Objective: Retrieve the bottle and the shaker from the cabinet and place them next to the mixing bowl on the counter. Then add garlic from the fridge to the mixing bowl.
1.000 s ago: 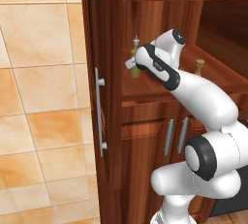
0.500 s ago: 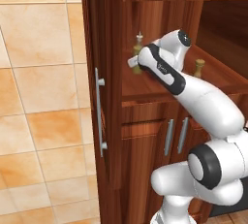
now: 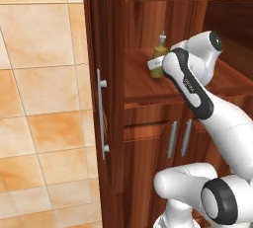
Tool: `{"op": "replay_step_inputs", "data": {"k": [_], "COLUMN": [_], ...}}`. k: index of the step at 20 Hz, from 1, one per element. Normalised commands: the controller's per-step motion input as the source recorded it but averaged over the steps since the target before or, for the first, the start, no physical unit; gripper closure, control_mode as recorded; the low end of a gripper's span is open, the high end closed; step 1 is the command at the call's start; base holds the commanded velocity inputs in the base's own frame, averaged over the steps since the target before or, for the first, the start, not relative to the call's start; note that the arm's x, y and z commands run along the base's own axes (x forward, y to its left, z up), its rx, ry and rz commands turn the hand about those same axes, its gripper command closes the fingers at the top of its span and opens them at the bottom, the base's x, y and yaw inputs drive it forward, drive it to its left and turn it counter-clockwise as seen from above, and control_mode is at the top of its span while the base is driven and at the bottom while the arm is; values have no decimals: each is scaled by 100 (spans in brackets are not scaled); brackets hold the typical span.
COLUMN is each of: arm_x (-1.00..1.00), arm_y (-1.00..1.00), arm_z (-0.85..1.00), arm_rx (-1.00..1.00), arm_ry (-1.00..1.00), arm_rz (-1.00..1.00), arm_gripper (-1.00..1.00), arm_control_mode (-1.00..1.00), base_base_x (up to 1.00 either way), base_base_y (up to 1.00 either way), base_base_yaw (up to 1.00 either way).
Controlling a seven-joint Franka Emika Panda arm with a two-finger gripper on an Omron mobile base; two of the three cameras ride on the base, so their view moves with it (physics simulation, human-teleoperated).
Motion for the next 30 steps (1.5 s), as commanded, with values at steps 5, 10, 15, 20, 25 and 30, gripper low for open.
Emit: {"op": "replay_step_inputs", "data": {"k": [5,10,15,20,25,30], "arm_x": [-100,-100,-100,-100,-100,-80], "arm_y": [-22,-22,-30,-22,-1,-1], "arm_z": [42,18,0,-3,-43,-45], "arm_rx": [0,0,0,-2,0,-5], "arm_ry": [1,5,7,16,6,-14], "arm_rz": [-10,-9,-10,-14,-11,-3], "arm_gripper": [100,100,100,100,100,100], "arm_control_mode": [-100,-100,-100,-100,-100,-100], "base_base_x": [0,0,0,0,0,0], "base_base_y": [0,0,0,0,0,0], "base_base_yaw": [0,0,0,0,0,0]}}
